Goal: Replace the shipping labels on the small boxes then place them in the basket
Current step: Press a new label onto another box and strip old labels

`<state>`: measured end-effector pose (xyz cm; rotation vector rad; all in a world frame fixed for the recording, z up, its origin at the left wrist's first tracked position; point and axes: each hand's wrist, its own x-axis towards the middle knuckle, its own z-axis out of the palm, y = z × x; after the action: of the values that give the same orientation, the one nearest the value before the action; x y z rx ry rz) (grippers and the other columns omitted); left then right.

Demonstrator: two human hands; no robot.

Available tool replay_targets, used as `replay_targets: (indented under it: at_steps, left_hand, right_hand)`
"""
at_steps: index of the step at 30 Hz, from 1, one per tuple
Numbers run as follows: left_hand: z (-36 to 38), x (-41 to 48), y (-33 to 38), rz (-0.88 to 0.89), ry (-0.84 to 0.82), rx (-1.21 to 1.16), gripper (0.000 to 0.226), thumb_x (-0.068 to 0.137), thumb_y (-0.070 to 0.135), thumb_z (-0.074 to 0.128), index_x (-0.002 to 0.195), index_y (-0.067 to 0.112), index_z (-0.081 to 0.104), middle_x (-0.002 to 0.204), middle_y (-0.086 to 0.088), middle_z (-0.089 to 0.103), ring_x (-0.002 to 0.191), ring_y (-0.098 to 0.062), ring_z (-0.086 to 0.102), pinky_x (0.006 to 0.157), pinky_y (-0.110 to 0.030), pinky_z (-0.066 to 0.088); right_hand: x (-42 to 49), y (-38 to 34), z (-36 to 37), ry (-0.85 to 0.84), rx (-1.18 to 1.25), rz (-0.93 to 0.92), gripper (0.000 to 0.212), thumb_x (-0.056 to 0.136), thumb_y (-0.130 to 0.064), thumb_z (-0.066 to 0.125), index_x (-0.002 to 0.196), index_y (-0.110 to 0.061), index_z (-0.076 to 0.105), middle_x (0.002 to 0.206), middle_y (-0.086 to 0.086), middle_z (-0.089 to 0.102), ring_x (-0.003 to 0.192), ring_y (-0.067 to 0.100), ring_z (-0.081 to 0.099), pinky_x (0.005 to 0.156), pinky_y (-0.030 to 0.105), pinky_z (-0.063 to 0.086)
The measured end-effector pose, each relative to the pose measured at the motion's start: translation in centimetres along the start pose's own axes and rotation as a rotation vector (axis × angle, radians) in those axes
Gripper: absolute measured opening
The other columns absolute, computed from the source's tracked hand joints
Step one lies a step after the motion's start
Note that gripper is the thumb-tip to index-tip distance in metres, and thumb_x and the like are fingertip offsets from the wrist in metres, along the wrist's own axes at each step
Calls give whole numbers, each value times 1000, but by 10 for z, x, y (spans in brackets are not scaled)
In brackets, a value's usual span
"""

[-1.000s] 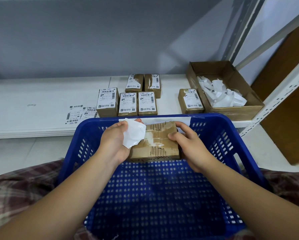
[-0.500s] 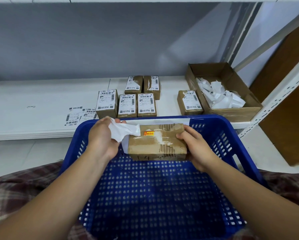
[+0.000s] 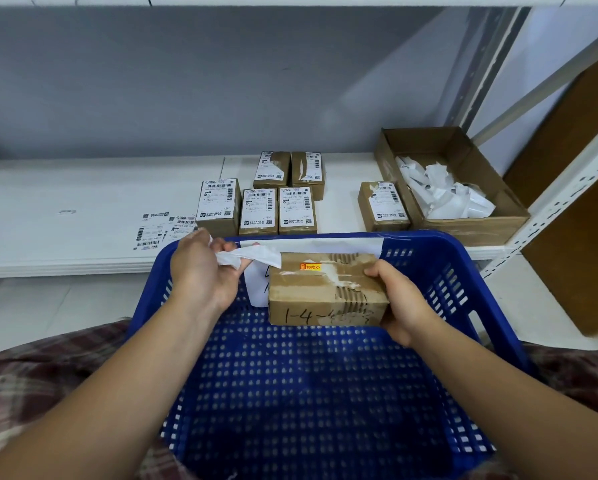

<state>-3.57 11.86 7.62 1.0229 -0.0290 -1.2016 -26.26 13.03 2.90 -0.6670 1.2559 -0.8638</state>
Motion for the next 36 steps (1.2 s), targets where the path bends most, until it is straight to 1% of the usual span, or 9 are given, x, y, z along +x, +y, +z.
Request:
replay_targets:
  at_steps: [5, 9, 13, 15, 18, 24, 27, 31, 36]
  left_hand:
    - [2, 4, 22, 223, 41, 75, 17, 101, 12, 38, 89, 19, 47, 76, 0, 41, 63, -12, 41, 67, -34, 49]
    - [-1, 10, 16, 154, 11, 116, 9, 101, 22, 44, 93, 22, 49, 81, 1, 45, 69, -12, 45, 78, -45, 54]
    - [0, 5, 1, 174, 7, 224, 7, 98, 20, 50, 91, 21, 48, 98, 1, 48, 84, -12, 49, 72, -39, 56]
    - [-1, 6, 0, 167, -52, 262, 13, 94, 18, 57, 88, 21, 46, 98, 0, 49, 89, -13, 52, 77, -37, 56]
    - [-3, 10, -2, 139, -137, 350, 23, 87, 4, 63, 93, 17, 44, 107, -5, 53, 92, -15, 56, 88, -35, 53]
    - [-8, 8, -15, 75, -142, 523, 41, 80, -8, 66, 108, 12, 44, 140, -21, 38, 77, -13, 59, 61, -13, 54]
    - [-8, 8, -17, -22, -196, 615, 32, 80, -1, 69, 102, 16, 54, 133, -15, 46, 68, -11, 48, 44, -12, 42]
    - [-6, 12, -20, 6, -171, 668, 4, 89, 19, 65, 92, 19, 63, 101, -1, 53, 60, -11, 33, 35, -15, 28]
    - [2, 33, -30, 83, -131, 674, 22, 100, 17, 45, 89, 17, 65, 101, 1, 57, 66, -10, 42, 43, -14, 34]
  right_hand:
    - [1, -2, -16, 93, 12, 68, 23, 95, -26, 48, 103, -13, 65, 89, 8, 70, 81, 22, 65, 65, 35, 51]
    - [4, 1, -15, 35, 50, 53, 27, 98, -22, 46, 119, -13, 59, 106, 11, 70, 97, 26, 64, 77, 44, 54]
    - [6, 9, -7, 26, 156, 20, 18, 95, -14, 56, 112, -15, 52, 113, 10, 64, 102, 27, 64, 73, 45, 57]
    - [7, 11, -7, 31, 221, 0, 22, 92, -9, 60, 111, -15, 50, 114, 10, 63, 106, 29, 64, 85, 49, 56]
    - [9, 11, -8, 38, 293, -21, 29, 89, -8, 64, 111, -13, 46, 114, 10, 64, 107, 27, 65, 82, 41, 56]
    - [13, 16, -8, 23, 194, 29, 26, 87, -14, 67, 108, -14, 51, 110, 8, 70, 99, 23, 69, 82, 35, 53]
    - [14, 21, -6, 27, 121, 38, 30, 87, -20, 69, 114, -14, 58, 111, 6, 71, 104, 22, 64, 81, 31, 49]
    - [18, 23, 0, 1, 48, 21, 34, 84, -23, 73, 110, -8, 57, 104, 4, 74, 99, 18, 67, 86, 32, 49]
    - [37, 16, 17, 15, 97, -32, 33, 87, -17, 71, 88, -15, 38, 115, 11, 65, 100, 20, 65, 74, 26, 54]
